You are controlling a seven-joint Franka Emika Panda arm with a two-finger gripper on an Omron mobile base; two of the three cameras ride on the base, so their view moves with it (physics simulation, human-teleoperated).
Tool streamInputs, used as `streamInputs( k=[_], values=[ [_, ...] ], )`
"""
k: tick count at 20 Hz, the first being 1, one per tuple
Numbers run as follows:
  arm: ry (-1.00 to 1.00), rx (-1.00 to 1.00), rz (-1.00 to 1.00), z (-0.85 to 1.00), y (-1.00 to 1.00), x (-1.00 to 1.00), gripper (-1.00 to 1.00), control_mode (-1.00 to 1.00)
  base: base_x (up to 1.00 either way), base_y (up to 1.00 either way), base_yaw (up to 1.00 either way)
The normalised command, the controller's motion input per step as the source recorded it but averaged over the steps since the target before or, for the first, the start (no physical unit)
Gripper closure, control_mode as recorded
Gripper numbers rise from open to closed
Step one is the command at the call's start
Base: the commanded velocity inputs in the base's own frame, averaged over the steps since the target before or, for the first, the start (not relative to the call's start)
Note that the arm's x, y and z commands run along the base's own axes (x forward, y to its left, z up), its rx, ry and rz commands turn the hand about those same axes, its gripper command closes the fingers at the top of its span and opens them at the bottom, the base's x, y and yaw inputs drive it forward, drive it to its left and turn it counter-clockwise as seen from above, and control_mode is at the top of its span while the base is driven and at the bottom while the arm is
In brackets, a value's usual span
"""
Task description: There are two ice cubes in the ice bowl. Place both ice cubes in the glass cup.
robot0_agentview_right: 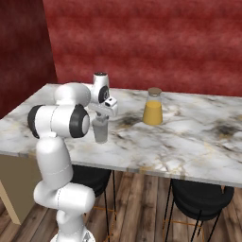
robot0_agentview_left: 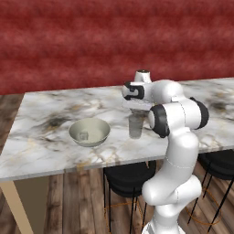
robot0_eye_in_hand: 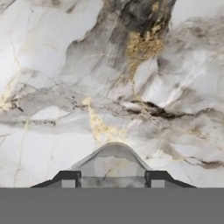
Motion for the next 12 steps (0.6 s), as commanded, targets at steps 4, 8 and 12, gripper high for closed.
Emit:
streamInputs(
  k=[4, 8, 12],
  values=[
    [0.0, 0.0, 0.0, -0.15, 0.05, 0.07, 1.0, -1.0, 0.0, 0.0, 0.0],
    [0.0, 0.0, 0.0, -0.1, 0.12, 0.09, 1.0, -1.0, 0.0, 0.0, 0.0],
    [0.0, 0.0, 0.0, -0.02, 0.08, 0.19, 1.0, -1.0, 0.0, 0.0, 0.0]
  ],
)
